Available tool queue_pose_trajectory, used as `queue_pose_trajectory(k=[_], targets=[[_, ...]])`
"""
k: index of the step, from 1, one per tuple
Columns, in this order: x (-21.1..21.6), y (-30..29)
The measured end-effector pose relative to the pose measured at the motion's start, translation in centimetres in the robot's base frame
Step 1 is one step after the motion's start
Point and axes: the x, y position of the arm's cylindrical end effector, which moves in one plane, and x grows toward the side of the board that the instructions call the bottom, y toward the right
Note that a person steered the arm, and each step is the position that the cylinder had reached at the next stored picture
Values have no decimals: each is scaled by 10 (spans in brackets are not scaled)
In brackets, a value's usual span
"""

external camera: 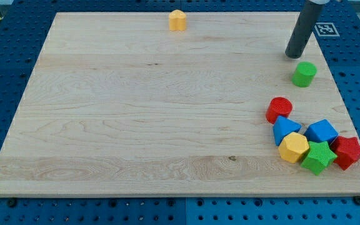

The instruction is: Move the green circle to the right side of the red circle

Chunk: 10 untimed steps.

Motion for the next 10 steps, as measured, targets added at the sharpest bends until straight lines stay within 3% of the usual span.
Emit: queue_pose_trajectory(k=[4, 7, 10], targets=[[88, 24], [114, 60], [144, 34]])
